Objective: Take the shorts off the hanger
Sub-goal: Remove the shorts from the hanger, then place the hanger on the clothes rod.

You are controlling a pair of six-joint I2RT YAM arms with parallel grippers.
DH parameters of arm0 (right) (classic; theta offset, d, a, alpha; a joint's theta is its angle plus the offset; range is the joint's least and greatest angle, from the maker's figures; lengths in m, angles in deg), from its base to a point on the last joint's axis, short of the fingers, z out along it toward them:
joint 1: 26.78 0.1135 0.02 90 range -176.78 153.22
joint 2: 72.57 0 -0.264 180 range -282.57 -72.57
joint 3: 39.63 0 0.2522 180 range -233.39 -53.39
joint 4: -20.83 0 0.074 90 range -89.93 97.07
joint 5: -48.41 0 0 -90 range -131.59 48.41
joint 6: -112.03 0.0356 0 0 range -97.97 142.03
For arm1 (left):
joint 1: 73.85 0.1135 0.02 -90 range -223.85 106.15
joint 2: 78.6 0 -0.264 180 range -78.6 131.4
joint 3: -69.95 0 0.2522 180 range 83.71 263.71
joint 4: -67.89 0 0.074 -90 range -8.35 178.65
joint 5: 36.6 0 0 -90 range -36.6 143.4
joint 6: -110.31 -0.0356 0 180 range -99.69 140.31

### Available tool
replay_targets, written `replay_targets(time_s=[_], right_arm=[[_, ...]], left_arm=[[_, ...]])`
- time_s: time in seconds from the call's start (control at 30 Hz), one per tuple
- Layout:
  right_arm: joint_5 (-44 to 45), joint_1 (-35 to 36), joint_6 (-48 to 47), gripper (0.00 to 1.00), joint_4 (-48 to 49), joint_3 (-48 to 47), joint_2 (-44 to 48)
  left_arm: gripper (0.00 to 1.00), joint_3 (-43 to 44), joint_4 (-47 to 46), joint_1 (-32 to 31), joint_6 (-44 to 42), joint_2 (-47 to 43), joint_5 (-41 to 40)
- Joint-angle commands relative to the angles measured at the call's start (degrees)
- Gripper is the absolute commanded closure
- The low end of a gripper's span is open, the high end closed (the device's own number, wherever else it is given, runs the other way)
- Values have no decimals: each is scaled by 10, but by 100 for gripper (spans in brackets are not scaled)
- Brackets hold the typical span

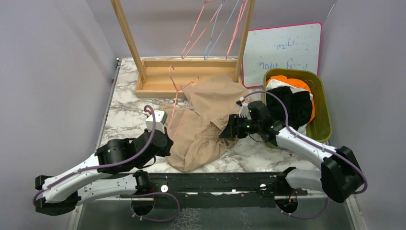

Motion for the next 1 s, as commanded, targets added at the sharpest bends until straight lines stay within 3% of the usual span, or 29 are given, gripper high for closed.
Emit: replay_targets(time_s=[0.0,0.17,0.23,0.33,0.5,0.6,0.73,0.77,0.87,0.97], right_arm=[[-37,3,4,33,18,-28,65],[-68,3,118,30,135,-6,108],[-90,5,185,31,235,12,101],[-103,26,235,31,301,11,68],[-21,97,286,31,377,31,34],[15,109,325,31,449,68,22],[26,112,341,37,471,74,1],[27,112,353,40,475,76,-7],[30,112,375,61,496,86,-23],[47,112,382,86,508,95,-21]], left_arm=[[100,-24,-93,0,-51,17,12],[100,-73,-180,0,-77,18,89],[100,-88,-202,0,-78,28,107],[100,-105,-232,0,-73,44,120],[100,-130,-306,0,-92,65,164],[100,-130,-318,1,-106,86,189],[100,-134,-334,0,-125,105,224],[100,-133,-337,0,-129,109,230],[100,-134,-345,0,-134,115,233],[100,-139,-343,0,-129,107,225]])
